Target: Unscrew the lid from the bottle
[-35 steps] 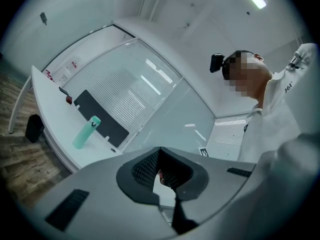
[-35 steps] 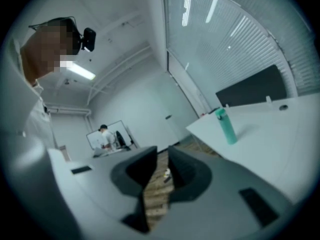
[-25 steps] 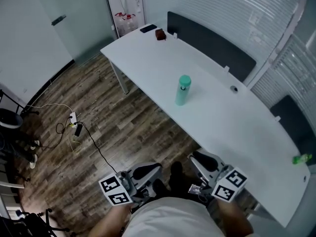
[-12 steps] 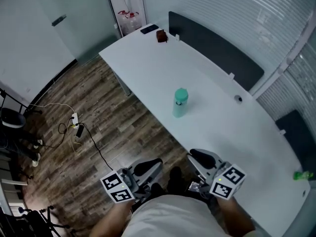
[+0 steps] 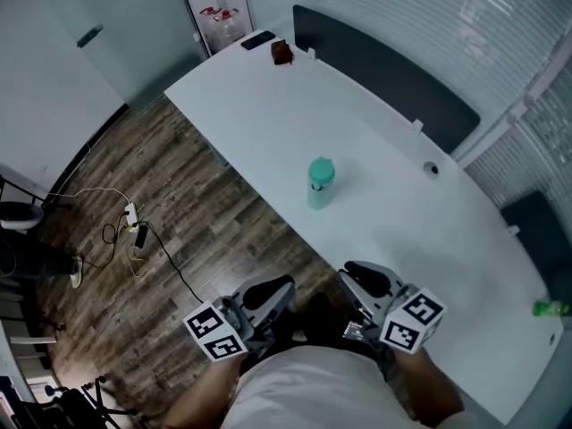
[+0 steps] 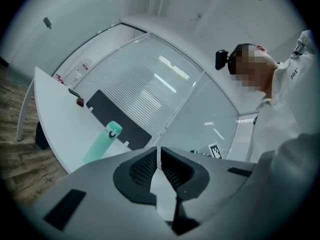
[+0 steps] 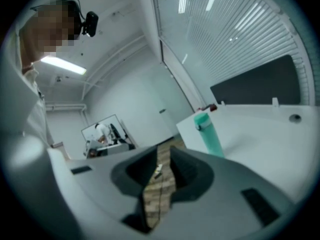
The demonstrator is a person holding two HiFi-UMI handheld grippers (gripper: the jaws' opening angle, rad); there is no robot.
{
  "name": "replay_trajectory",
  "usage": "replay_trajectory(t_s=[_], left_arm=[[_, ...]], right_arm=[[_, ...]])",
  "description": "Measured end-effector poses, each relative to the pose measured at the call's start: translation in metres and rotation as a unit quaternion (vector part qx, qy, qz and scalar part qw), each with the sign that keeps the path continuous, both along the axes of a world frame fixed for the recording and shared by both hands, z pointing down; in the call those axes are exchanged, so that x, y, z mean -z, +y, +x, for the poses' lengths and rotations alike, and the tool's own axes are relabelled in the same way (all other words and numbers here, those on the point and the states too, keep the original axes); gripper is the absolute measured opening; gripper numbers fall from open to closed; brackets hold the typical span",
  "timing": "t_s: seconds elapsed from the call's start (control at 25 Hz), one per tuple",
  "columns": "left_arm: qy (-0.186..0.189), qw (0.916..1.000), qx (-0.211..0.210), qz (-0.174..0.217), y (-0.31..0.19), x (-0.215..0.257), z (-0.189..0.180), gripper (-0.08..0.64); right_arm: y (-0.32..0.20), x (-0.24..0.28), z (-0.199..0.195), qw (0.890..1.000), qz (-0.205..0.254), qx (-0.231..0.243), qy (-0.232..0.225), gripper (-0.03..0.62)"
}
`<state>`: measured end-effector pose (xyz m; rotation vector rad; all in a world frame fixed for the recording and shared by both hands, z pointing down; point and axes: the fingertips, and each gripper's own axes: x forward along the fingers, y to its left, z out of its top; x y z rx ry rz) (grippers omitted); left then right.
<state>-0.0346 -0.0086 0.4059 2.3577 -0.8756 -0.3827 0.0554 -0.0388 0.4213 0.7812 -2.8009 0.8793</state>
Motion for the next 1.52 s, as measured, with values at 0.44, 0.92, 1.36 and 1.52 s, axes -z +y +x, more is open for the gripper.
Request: replay_trajectory(t_s=[0.44, 0.92, 1.36, 1.52], left_arm=[[-0.015, 0.9989, -0.045, -0.001, -0.021, -0.008, -0.012, 0.109], [-0.032, 0.9977, -0.059, 0.000, -0.057, -0.023, -0.021, 0.109], [-0.088, 0.9943, -0.057, 0.017, -0.122, -0.048, -0.005, 0.118], [-0.108, 0.9931, -0.045, 0.010, -0.142, -0.067, -0.002, 0.118]], right_arm=[[-0.012, -0.003, -0.008, 0.998, -0.001, -0.064, 0.022, 0.078], [-0.052, -0.007, -0.017, 0.994, 0.016, -0.098, 0.043, 0.098], [-0.114, -0.019, -0.024, 0.990, 0.030, -0.117, 0.066, 0.109], [-0.130, -0.029, -0.024, 0.989, 0.027, -0.120, 0.078, 0.109]])
